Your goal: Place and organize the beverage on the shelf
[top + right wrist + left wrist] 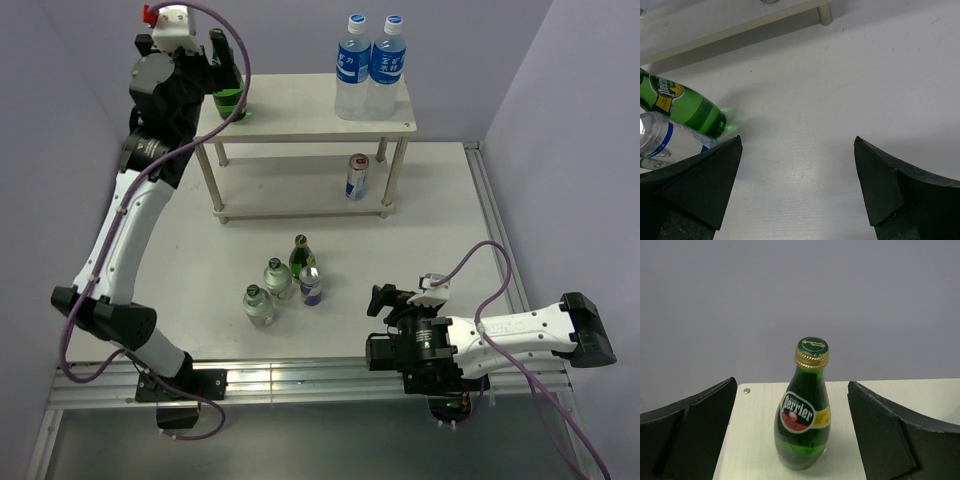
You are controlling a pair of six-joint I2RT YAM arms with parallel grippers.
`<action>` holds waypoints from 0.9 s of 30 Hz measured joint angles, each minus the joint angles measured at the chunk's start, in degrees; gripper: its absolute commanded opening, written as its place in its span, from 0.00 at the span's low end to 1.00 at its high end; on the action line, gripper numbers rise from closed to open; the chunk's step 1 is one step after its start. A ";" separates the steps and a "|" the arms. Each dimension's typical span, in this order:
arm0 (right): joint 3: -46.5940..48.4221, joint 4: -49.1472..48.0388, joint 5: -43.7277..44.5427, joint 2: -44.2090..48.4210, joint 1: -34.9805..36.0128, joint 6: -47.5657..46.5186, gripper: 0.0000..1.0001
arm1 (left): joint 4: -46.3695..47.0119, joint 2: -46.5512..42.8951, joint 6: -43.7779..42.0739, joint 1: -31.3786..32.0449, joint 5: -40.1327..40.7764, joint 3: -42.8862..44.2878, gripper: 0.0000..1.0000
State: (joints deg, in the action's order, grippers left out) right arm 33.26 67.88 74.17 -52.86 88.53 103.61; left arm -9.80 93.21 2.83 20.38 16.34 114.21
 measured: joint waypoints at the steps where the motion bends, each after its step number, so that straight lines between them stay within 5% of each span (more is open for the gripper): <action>1: 0.00 0.04 0.02 0.00 0.00 0.04 1.00 | -0.35 -1.77 0.04 0.00 0.07 -0.92 1.00; 7: 0.11 0.70 0.00 -0.24 0.00 0.33 1.00 | -5.16 -13.97 3.10 0.17 0.11 -8.04 0.97; 15: 0.17 1.25 0.00 -1.44 0.11 0.55 1.00 | -1.79 -44.04 11.85 7.26 -8.44 -48.98 0.95; 21: 0.52 1.88 0.02 -2.80 0.13 1.29 1.00 | 2.21 -43.19 16.92 17.20 -8.98 -67.98 0.95; 27: 0.61 2.91 0.02 -4.17 0.22 2.71 1.00 | 8.31 -37.35 18.93 23.76 -7.37 -71.82 0.95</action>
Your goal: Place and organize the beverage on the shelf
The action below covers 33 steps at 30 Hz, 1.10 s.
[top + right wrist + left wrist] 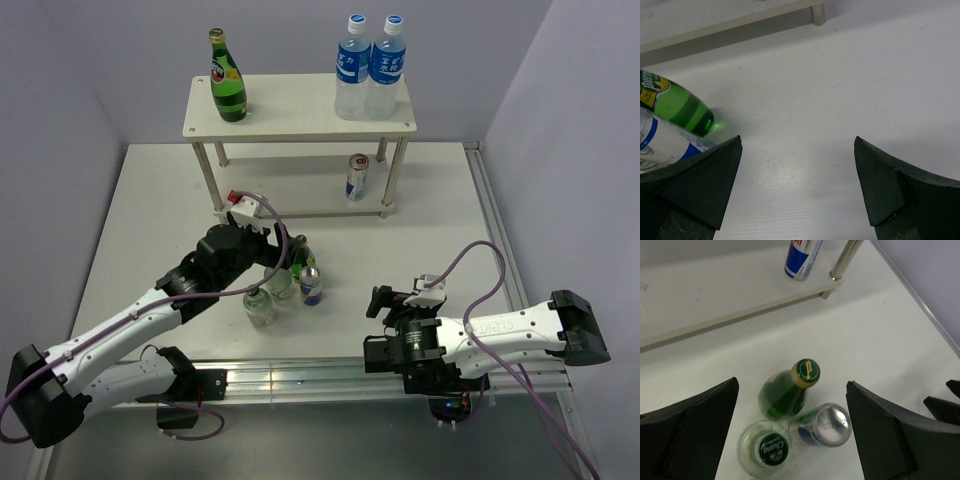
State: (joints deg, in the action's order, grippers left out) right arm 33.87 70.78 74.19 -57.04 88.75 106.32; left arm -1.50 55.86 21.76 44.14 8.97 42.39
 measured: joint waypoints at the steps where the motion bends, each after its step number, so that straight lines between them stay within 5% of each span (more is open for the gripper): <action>1: 0.00 0.22 0.00 -0.20 0.00 0.26 1.00 | 1.22 0.55 0.20 0.50 0.35 0.00 0.95; 27: 0.35 1.25 0.02 0.31 0.00 1.33 1.00 | 14.56 16.59 1.97 8.04 15.21 0.07 0.83; 33: 0.35 1.20 0.02 0.35 0.00 1.29 1.00 | 14.62 19.12 2.32 9.66 18.60 0.07 0.66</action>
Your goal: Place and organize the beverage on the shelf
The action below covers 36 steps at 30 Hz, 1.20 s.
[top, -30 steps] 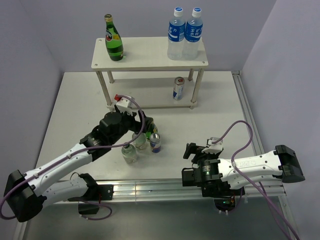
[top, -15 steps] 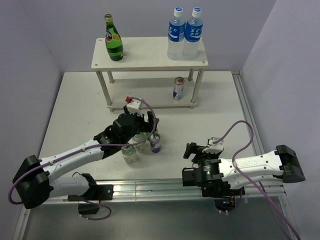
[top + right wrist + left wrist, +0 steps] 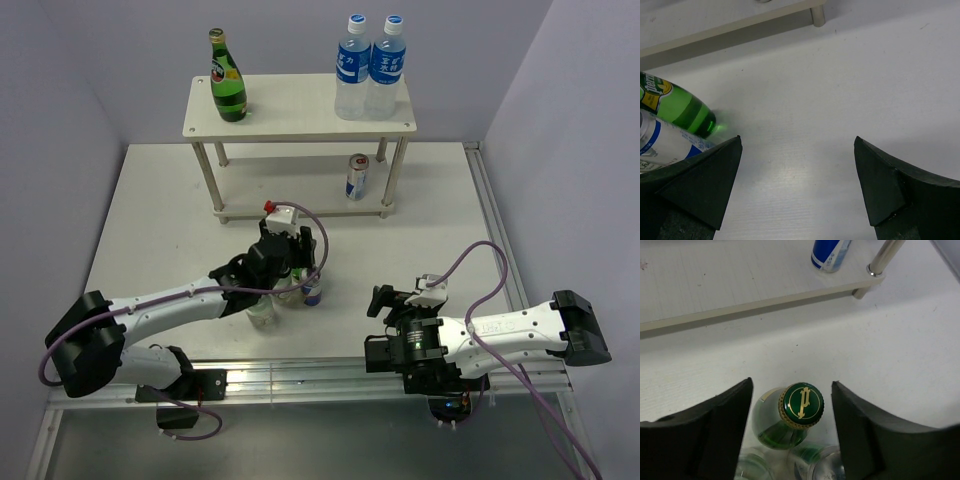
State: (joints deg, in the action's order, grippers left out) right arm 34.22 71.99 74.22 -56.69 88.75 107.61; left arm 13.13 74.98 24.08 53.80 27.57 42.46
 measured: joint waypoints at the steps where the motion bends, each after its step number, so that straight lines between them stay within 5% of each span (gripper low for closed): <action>1: 0.00 0.00 0.00 0.00 0.00 -0.07 1.00 | 0.33 0.00 0.28 0.15 0.63 0.00 0.57; 6: 0.00 -0.15 0.00 0.09 0.00 -0.13 1.00 | 1.36 0.00 0.94 0.72 2.29 0.00 0.36; 11: 0.00 -0.31 0.00 0.61 0.00 -0.20 1.00 | 1.64 0.76 0.35 0.83 4.07 0.63 0.00; 21: 0.00 -0.37 0.02 1.40 0.00 -0.50 1.00 | -10.75 1.81 -2.03 1.79 5.42 8.66 0.00; 36: 0.00 -0.39 0.02 1.86 0.00 -0.52 1.00 | -27.78 7.06 -12.07 -3.85 3.78 43.78 0.00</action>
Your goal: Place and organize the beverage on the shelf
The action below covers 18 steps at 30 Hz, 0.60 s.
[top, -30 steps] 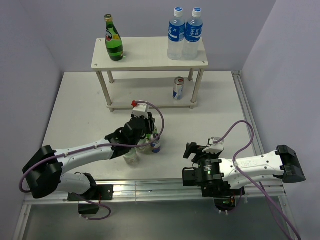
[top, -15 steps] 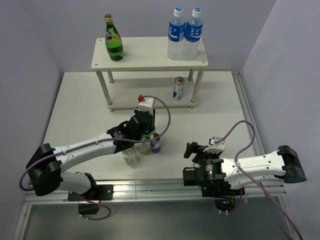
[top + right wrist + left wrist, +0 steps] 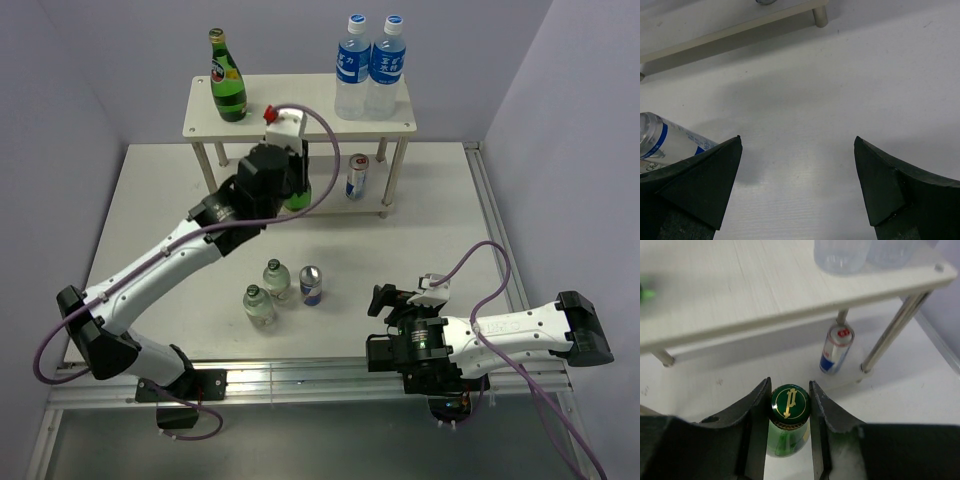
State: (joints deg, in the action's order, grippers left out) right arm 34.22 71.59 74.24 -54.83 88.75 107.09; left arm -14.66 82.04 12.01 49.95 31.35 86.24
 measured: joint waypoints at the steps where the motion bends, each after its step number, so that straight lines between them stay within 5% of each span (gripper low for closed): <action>1: 0.00 0.00 0.00 0.00 0.00 0.00 1.00 | -1.68 0.94 -0.83 -0.83 -0.70 3.50 0.00; 12: 0.00 -0.04 0.11 0.00 0.00 -0.04 1.00 | -13.64 7.67 -5.86 -9.09 -7.39 36.11 0.00; 18: 0.00 -0.09 0.13 -0.09 0.00 -0.13 1.00 | -13.03 8.81 -7.93 -9.38 -8.04 41.18 0.00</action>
State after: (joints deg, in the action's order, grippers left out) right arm 34.22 71.50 74.37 -54.92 88.75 106.96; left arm -27.68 90.85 4.08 40.58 23.31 127.42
